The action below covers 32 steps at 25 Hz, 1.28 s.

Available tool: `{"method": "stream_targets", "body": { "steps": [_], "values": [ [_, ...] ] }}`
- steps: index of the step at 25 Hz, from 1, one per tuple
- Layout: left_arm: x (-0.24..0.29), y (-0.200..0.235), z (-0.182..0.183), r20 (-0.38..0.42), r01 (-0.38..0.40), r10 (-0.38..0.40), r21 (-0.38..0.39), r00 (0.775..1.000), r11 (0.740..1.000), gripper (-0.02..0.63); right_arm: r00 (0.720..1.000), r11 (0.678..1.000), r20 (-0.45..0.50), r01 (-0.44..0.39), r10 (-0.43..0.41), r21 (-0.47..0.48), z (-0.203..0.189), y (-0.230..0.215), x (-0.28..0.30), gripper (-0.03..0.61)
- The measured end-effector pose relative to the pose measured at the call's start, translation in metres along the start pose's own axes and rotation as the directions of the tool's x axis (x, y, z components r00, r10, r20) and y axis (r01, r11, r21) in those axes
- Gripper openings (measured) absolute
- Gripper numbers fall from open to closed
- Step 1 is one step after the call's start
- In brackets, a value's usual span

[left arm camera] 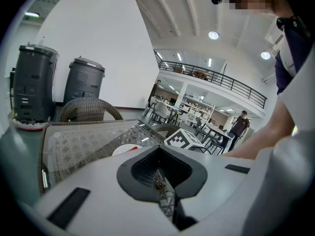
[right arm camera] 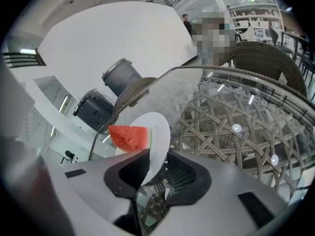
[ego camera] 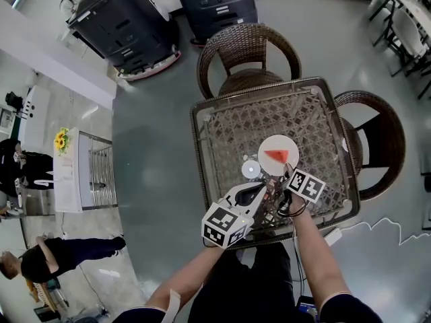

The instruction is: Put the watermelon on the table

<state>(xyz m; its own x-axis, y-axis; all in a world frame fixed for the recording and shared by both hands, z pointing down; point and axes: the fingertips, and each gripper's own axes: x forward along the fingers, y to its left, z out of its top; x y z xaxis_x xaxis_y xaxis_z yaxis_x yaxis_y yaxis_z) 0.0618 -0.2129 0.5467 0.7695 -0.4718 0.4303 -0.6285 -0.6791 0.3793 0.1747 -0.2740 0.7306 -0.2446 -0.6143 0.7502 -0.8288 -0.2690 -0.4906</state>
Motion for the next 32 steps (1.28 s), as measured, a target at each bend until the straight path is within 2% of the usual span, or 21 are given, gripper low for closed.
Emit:
{"method": "stream_targets", "body": {
  "steps": [4,11,21,27,32],
  "values": [
    [-0.001,-0.001,0.000,0.000,0.001,-0.001,-0.002,1.000,1.000,0.005,1.000,0.993,-0.012,0.021,-0.023,-0.113,-0.002,0.003,-0.001,0.097],
    [0.001,-0.003,0.001,-0.001,0.003,-0.003,-0.004,1.000,1.000,0.005,0.999,0.980,-0.016,0.034,-0.038,-0.198,-0.003,0.004,0.000,0.106],
    [0.001,-0.002,0.002,0.001,0.011,-0.011,-0.001,1.000,1.000,0.005,0.991,0.940,0.008,0.127,-0.131,-0.317,0.000,0.002,-0.003,0.129],
    [0.003,-0.002,0.009,0.008,0.019,-0.019,0.006,1.000,1.000,0.005,0.991,0.934,0.069,0.135,-0.118,-0.332,0.020,0.004,-0.019,0.129],
    [0.005,-0.003,0.018,0.020,0.028,-0.028,0.028,0.999,0.999,0.005,0.991,0.929,0.132,0.048,0.001,-0.367,0.043,0.029,-0.050,0.126]
  ]
}}
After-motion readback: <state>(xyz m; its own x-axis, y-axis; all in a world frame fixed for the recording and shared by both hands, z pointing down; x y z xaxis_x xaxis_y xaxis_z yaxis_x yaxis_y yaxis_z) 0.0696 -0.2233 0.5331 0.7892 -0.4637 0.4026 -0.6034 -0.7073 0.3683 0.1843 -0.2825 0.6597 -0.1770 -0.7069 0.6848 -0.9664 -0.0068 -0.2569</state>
